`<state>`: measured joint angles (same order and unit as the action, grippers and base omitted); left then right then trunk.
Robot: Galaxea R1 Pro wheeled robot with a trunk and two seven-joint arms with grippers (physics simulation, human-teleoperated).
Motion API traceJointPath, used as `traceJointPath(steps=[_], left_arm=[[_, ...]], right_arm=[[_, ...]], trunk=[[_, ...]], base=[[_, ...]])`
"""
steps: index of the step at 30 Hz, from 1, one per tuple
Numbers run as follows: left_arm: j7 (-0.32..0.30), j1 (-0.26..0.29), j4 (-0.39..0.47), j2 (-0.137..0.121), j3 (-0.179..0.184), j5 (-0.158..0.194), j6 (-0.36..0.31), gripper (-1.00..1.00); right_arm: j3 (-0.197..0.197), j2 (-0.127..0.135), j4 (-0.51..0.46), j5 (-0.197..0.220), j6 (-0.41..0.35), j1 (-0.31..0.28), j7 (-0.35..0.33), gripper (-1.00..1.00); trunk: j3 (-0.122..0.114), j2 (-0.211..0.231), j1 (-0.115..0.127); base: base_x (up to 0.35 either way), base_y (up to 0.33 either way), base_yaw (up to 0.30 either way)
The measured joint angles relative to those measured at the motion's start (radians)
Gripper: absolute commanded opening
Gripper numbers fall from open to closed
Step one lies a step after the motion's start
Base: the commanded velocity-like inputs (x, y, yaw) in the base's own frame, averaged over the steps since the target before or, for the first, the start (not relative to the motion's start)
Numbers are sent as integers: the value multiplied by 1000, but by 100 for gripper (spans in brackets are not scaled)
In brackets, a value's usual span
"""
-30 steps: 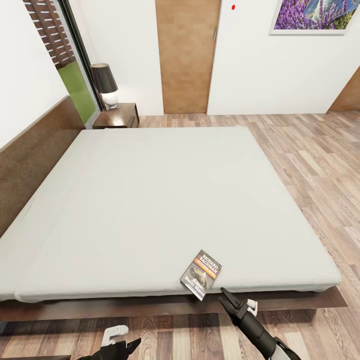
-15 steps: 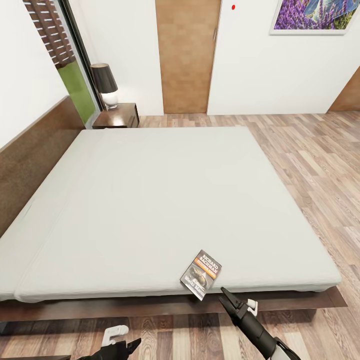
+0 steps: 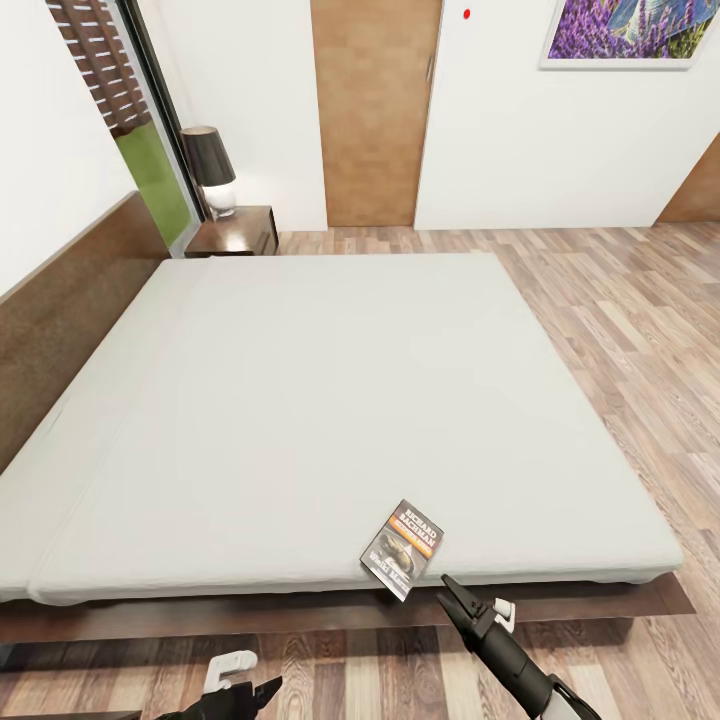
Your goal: In the bedroom, move the book from the bed onto either nightstand, and place the two sandals side by side next to the bed.
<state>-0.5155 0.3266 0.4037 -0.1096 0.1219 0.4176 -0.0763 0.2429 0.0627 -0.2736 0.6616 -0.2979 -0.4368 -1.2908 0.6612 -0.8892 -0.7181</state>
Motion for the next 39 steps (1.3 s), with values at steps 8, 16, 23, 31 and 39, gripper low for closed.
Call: traceJointPath(steps=[8, 16, 23, 31, 39], left_arm=[[0, 0, 0, 0, 0, 0, 0, 100], [0, 0, 0, 1, 0, 0, 0, 100], [0, 0, 0, 0, 0, 0, 0, 100], [0, 0, 0, 0, 0, 0, 0, 100], [0, 0, 0, 1, 0, 0, 0, 100]], right_arm=[[0, 0, 0, 0, 0, 0, 0, 100], [-1, -1, 0, 0, 0, 0, 0, 100], [-2, -4, 0, -1, 0, 0, 1, 100], [-3, -38, 0, -8, 0, 0, 1, 100], [-3, -43, 0, -11, 0, 0, 1, 100]], trunk=[[25, -56, -31], [50, -112, -61], [72, -161, -88], [97, -217, -119], [122, -273, -150]], base=[[0, 0, 0], [0, 0, 0], [0, 0, 0], [0, 0, 0], [0, 0, 0]])
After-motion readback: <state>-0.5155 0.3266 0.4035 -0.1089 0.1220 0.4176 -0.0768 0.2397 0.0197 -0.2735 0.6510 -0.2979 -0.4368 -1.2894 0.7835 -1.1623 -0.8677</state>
